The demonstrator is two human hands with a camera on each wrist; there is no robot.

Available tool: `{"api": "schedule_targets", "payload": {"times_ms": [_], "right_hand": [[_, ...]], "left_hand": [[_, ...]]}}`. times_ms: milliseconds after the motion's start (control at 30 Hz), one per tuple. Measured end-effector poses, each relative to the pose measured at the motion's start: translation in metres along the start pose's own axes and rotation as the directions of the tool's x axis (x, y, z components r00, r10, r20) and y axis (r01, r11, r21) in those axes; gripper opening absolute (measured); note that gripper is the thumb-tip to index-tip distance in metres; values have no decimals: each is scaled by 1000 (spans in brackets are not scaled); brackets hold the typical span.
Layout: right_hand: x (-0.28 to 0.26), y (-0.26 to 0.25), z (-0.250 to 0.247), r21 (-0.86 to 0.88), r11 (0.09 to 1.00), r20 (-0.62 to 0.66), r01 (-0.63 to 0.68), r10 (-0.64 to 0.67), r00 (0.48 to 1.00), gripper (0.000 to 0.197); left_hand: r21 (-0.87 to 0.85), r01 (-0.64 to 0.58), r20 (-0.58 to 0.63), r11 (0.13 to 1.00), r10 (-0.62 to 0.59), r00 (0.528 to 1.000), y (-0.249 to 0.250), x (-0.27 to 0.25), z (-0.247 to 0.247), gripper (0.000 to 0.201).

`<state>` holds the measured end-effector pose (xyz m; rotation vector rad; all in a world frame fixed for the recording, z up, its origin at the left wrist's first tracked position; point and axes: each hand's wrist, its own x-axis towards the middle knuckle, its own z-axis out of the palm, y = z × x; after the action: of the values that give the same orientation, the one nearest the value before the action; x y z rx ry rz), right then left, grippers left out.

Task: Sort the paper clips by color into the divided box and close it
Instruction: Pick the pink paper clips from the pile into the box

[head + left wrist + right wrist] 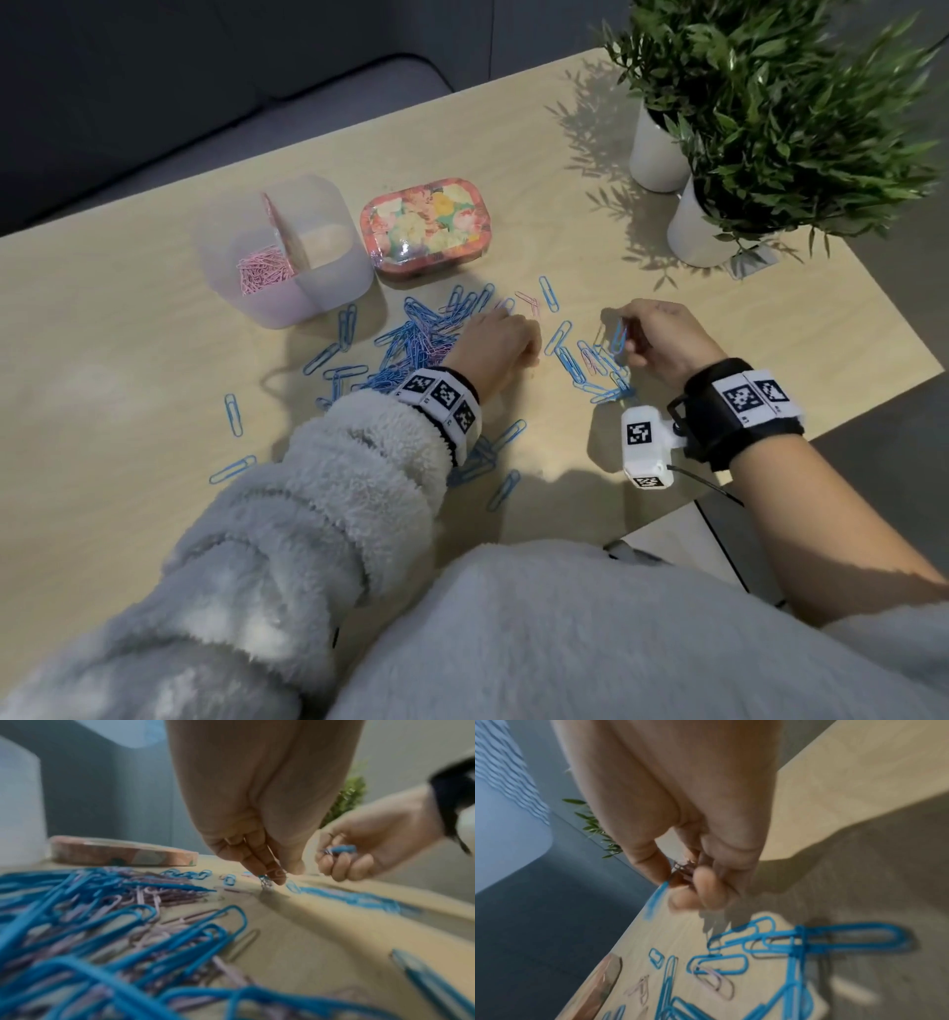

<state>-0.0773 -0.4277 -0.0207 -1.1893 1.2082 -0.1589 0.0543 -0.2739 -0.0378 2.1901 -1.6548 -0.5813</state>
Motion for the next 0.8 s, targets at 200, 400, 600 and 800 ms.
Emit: {"api": "schedule_targets", "payload": {"times_ms": [200, 400, 600, 800], "right_hand": [[6, 8, -2, -430, 874, -75, 226, -284, 956, 29], [10, 15, -7, -414, 861, -164, 297, -391, 905, 23], [-8, 20, 9, -350, 895, -50, 278, -314, 948, 26], [-13, 34, 16, -742, 626, 59, 240, -296, 953, 26]], "left_hand": [[-679, 253, -6, 689, -350, 937, -16, -6, -16, 8], [-908, 345, 201, 238, -474, 857, -25, -12, -18, 19], [-923, 366, 267, 115, -492, 828, -20, -14, -21, 15], [-913, 389, 279, 120, -511, 813, -14, -18, -24, 20]]}}
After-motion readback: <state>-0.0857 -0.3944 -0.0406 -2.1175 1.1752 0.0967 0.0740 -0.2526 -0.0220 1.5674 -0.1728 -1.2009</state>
